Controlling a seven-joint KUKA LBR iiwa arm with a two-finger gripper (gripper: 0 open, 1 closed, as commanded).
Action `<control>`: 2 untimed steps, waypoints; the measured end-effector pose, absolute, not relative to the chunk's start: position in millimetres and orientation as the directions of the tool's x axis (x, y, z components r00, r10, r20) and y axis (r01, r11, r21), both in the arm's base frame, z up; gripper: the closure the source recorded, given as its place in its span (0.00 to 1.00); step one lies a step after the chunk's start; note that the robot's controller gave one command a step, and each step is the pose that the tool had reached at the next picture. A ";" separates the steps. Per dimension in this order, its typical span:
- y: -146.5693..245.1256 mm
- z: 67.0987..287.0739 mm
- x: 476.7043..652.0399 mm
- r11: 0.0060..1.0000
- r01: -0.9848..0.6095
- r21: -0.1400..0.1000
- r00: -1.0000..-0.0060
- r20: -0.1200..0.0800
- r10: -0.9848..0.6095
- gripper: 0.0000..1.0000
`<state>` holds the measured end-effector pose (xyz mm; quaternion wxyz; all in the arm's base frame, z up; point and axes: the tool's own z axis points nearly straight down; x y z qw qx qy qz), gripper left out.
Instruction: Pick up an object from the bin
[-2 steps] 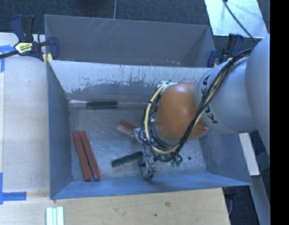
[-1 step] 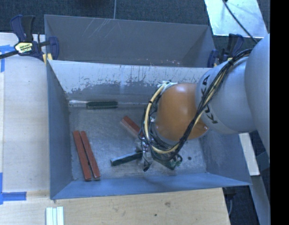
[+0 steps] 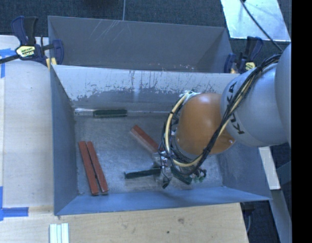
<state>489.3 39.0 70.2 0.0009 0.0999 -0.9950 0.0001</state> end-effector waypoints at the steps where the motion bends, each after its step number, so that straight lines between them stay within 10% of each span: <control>1: 45.6 200.9 505.3 0.981 -0.192 -0.002 -0.981 -0.011 -0.192 1.00; 2: 45.1 196.1 503.5 0.982 -0.191 0.000 -0.982 -0.003 -0.191 0.00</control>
Offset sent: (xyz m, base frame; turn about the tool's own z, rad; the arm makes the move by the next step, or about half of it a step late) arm 0.0133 0.0065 0.1256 0.0049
